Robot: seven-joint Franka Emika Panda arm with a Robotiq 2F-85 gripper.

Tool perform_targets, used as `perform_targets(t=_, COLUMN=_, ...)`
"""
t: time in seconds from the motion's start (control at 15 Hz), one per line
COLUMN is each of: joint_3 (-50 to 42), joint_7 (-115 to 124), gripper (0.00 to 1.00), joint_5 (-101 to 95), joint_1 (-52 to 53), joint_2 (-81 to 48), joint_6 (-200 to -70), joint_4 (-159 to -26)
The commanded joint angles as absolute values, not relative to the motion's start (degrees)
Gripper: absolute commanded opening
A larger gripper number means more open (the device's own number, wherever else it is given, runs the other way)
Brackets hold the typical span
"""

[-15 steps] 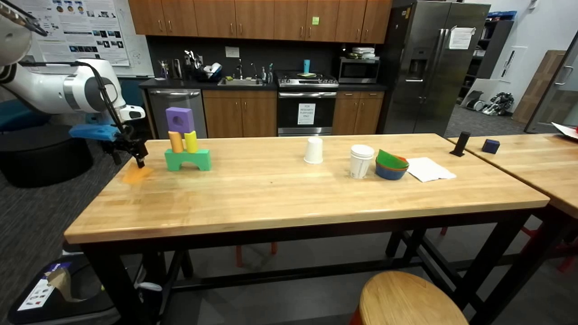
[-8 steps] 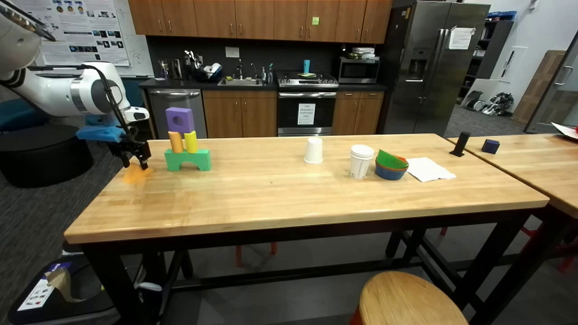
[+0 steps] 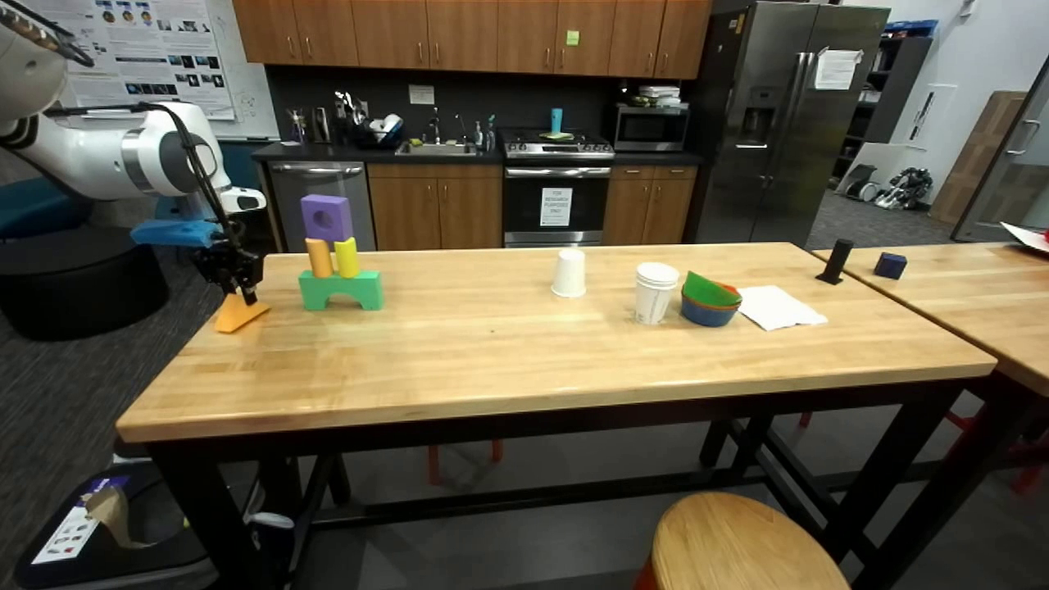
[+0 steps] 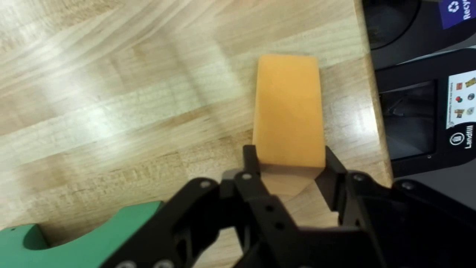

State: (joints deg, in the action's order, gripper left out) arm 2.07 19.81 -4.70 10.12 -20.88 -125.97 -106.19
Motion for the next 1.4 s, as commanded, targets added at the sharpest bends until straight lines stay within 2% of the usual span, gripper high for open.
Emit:
perform_targets(t=0.0, joint_3=2.2, joint_7=20.4, gripper=0.16, joint_5=-4.5, joint_1=10.3, joint_2=-19.7, joint_6=-121.1, joint_4=-104.9)
perform_targets(t=0.8, joint_3=2.9, joint_7=20.4, gripper=0.16, joint_5=-9.1, joint_1=11.0, joint_2=-14.7, joint_6=-120.2, joint_4=-98.3)
perform_targets(t=1.33, joint_3=4.7, joint_7=17.5, gripper=0.16, joint_5=-7.5, joint_1=10.9, joint_2=-13.2, joint_6=-112.5, joint_4=-91.1)
